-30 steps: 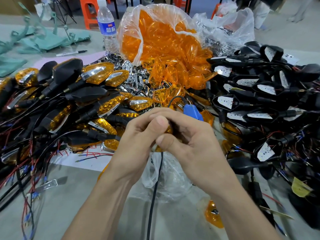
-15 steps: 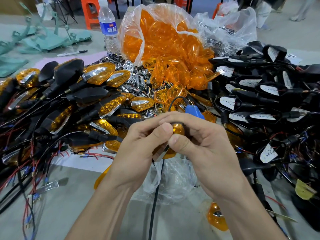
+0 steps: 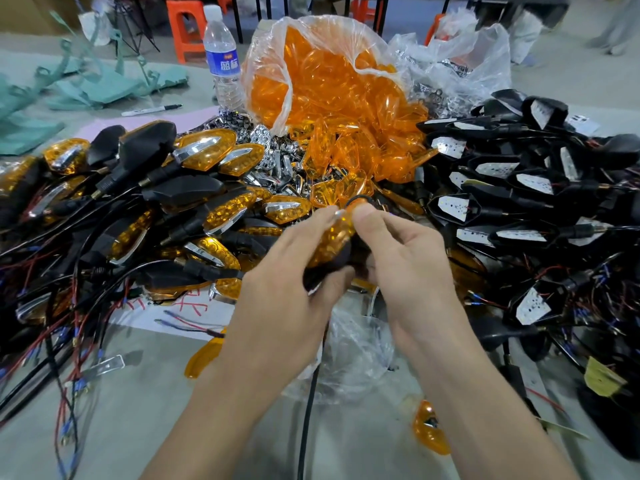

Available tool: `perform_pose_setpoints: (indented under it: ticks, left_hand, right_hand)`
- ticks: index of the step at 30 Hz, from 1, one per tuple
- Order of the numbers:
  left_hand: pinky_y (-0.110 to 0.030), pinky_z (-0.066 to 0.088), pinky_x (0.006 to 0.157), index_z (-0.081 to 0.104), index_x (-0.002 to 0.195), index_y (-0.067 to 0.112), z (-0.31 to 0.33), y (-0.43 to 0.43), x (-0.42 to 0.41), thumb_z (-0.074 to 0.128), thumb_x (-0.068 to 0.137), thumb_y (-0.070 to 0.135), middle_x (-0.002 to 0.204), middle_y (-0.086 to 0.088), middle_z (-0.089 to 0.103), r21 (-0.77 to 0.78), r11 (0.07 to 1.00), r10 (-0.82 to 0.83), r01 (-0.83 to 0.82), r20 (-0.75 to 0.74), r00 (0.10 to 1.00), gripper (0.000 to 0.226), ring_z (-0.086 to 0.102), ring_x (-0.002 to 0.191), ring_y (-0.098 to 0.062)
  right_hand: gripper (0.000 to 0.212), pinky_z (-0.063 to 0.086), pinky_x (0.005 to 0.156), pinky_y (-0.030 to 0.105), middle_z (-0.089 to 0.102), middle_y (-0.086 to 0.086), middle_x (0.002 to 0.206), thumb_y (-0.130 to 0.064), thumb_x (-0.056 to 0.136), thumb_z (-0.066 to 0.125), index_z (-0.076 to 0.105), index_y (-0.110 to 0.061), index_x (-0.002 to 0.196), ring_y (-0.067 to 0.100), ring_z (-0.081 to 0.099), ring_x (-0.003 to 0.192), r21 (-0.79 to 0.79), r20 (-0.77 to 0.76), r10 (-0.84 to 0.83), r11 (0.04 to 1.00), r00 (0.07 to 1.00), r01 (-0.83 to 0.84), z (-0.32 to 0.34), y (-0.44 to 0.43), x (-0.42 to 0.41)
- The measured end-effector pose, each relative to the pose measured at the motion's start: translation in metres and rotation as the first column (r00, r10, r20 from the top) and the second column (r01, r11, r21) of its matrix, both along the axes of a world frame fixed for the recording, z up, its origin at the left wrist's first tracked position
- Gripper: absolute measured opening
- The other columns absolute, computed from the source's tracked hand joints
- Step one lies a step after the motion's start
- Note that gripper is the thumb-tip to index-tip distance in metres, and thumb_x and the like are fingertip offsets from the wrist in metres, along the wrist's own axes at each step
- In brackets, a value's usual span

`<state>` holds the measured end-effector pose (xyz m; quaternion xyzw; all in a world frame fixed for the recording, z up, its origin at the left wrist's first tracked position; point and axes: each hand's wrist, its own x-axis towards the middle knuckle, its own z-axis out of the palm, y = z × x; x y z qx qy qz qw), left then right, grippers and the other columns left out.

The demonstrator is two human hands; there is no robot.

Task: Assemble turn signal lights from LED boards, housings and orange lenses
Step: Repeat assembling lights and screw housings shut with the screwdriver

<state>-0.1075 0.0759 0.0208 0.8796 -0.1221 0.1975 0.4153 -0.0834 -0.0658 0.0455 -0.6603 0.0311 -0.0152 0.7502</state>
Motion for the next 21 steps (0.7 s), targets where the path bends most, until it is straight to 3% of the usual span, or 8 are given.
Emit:
perform_pose_setpoints:
  ticks: [2,5,7,10,12,14,18,21]
  left_hand:
    - [-0.010,0.044,0.070,0.061,0.125,0.045,0.003,0.017,0.001,0.059,0.095,0.042,0.096,0.022,0.069,-0.037,0.998,0.042,-0.044,-0.057,0.997,0.031,0.065,0.087,-0.001]
    - [-0.019,0.057,0.068,0.075,0.098,0.042,0.002,0.044,0.005,0.058,0.090,0.040,0.085,0.011,0.078,-0.410,0.898,0.036,-0.158,-0.290,0.956,0.018,0.074,0.076,-0.011]
    - [-0.028,0.063,0.067,0.078,0.099,0.025,-0.002,0.059,0.006,0.059,0.098,0.029,0.092,-0.005,0.081,-0.620,0.743,-0.021,-0.253,-0.399,0.917,0.020,0.079,0.083,-0.022]
    - [-0.027,0.063,0.067,0.074,0.109,0.006,-0.008,0.072,0.003,0.051,0.109,0.019,0.092,-0.012,0.080,-0.665,0.665,-0.027,-0.340,-0.477,0.878,0.026,0.080,0.083,-0.027]
    - [-0.028,0.064,0.068,0.074,0.108,0.003,-0.012,0.072,0.001,0.051,0.109,0.017,0.090,-0.014,0.080,-0.690,0.625,-0.044,-0.366,-0.499,0.866,0.027,0.080,0.082,-0.027]
    - [-0.028,0.064,0.070,0.073,0.106,0.002,-0.016,0.069,-0.001,0.052,0.108,0.016,0.090,-0.015,0.080,-0.721,0.588,-0.071,-0.366,-0.497,0.865,0.026,0.079,0.082,-0.026]
    - [-0.029,0.064,0.069,0.074,0.103,0.002,-0.024,0.059,-0.004,0.055,0.107,0.015,0.090,-0.017,0.079,-0.793,0.497,-0.153,-0.351,-0.479,0.865,0.024,0.079,0.081,-0.028]
    - [-0.031,0.064,0.069,0.075,0.106,0.001,-0.030,0.054,-0.006,0.057,0.106,0.018,0.092,-0.018,0.079,-0.799,0.492,-0.183,-0.345,-0.482,0.857,0.025,0.078,0.080,-0.029]
  right_hand:
    - [0.023,0.064,0.076,0.030,0.081,0.006,0.089,-0.021,0.102,0.064,0.083,-0.017,0.090,0.018,0.077,0.084,0.021,-0.018,0.101,0.995,0.995,-0.100,0.001,-0.002,-0.003]
    - [0.018,0.064,0.078,0.036,0.080,-0.005,0.084,-0.013,0.094,0.071,0.082,-0.027,0.094,0.018,0.076,0.079,-0.358,-0.022,0.130,0.925,0.991,-0.129,-0.009,-0.006,-0.007]
    - [0.019,0.059,0.066,0.027,0.077,-0.011,0.075,-0.015,0.091,0.073,0.081,-0.030,0.082,0.011,0.068,0.065,-0.636,-0.076,0.165,0.751,0.983,-0.175,-0.019,-0.001,-0.012]
    - [0.016,0.057,0.069,0.032,0.075,-0.006,0.077,-0.015,0.089,0.068,0.080,-0.023,0.084,0.016,0.067,0.073,-0.863,-0.140,0.297,0.431,0.945,-0.263,-0.031,0.016,-0.020]
    - [0.018,0.057,0.075,0.034,0.075,-0.001,0.085,-0.009,0.087,0.064,0.078,-0.019,0.090,0.024,0.068,0.085,-0.936,-0.161,0.366,0.238,0.917,-0.259,-0.041,0.028,-0.020]
    - [0.017,0.046,0.075,0.030,0.070,0.002,0.088,-0.006,0.087,0.059,0.069,-0.020,0.087,0.029,0.067,0.094,-0.978,-0.148,0.368,0.080,0.918,-0.190,-0.049,0.039,-0.018]
    - [0.019,0.036,0.086,0.039,0.071,0.001,0.092,-0.010,0.087,0.056,0.047,-0.026,0.084,0.028,0.068,0.095,-0.998,-0.067,0.336,-0.026,0.939,-0.061,-0.050,0.054,-0.012]
    - [0.027,0.028,0.079,0.040,0.069,0.000,0.085,-0.014,0.089,0.054,0.037,-0.025,0.072,0.026,0.067,0.083,-0.998,-0.014,0.346,-0.063,0.938,0.008,-0.051,0.055,-0.013]
